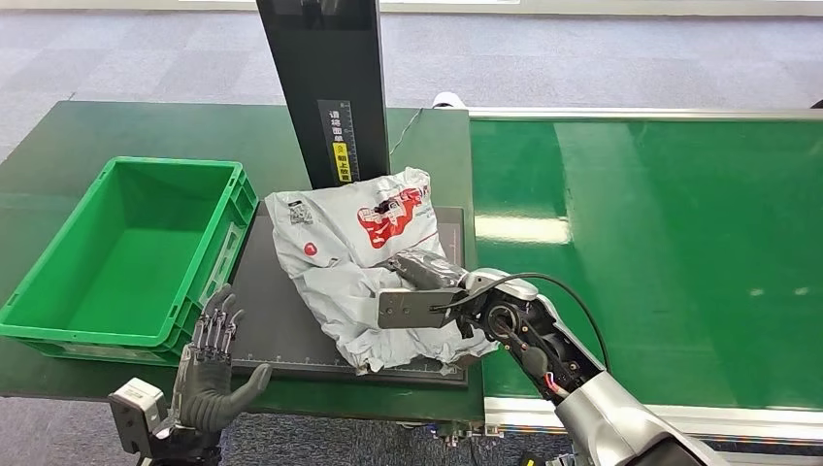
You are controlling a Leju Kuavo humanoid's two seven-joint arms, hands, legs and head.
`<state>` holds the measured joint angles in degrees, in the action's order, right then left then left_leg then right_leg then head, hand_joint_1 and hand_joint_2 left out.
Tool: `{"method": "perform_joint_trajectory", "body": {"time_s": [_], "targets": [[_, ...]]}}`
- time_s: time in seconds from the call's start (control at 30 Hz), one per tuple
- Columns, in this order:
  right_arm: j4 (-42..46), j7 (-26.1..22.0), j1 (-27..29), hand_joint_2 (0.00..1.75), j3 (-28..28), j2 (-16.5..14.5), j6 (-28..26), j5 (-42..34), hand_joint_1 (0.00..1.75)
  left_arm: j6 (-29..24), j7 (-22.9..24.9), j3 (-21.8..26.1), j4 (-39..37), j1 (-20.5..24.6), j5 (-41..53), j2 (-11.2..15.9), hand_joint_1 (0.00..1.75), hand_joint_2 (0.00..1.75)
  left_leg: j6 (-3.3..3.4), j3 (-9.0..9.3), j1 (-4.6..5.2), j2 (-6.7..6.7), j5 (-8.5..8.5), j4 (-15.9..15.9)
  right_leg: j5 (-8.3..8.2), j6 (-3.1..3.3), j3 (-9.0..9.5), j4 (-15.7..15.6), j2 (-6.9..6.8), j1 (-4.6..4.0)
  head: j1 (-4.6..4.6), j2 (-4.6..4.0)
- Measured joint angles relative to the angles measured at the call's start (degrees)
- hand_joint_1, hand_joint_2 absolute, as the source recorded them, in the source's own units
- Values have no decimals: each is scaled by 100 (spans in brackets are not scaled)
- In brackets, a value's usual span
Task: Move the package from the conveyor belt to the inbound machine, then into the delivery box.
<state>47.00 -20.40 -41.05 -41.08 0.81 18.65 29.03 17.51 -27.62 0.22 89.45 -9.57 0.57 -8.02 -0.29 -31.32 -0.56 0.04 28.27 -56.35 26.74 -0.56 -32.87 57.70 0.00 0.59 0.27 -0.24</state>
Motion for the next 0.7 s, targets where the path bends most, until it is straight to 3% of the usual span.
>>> {"method": "perform_joint_trajectory", "body": {"time_s": [0.1, 0.13, 0.23, 0.43, 0.7], "targets": [[-226, 51, -111, 175, -200, 3, 35, -23, 35, -12, 36, 0, 2, -37, -2, 2, 0, 175, 0, 0, 0, 0, 0, 0, 0, 0, 0, 0, 0, 0, 1, 0], [-292, 51, -139, 175, -260, 4, 24, -46, 1, -16, 44, 0, 2, -43, -4, 3, 0, 175, 0, 0, 0, 0, 0, 0, 0, 0, 0, 0, 0, 0, 1, 0], [-399, 9, -159, 175, -357, 8, -224, -232, 0, -44, 63, 0, 13, -54, -28, 10, 0, 175, 0, 0, 1, 0, 0, 0, 0, 0, 0, 0, 0, 1, 1, 0], [-230, -126, -4, 175, -119, -3, -1250, -856, 0, -127, 82, -2, 67, -102, -87, 19, 0, 175, 0, 0, 0, 0, 0, 0, 0, 0, -1, 0, 0, 0, 0, 0], [-65, -164, 108, 175, 66, -22, -1377, -947, 0, -131, 84, -3, 115, -138, -88, 19, 0, 175, 0, 1, 0, 0, 0, 0, 0, 0, -1, 0, 0, 0, 1, 0]]}}
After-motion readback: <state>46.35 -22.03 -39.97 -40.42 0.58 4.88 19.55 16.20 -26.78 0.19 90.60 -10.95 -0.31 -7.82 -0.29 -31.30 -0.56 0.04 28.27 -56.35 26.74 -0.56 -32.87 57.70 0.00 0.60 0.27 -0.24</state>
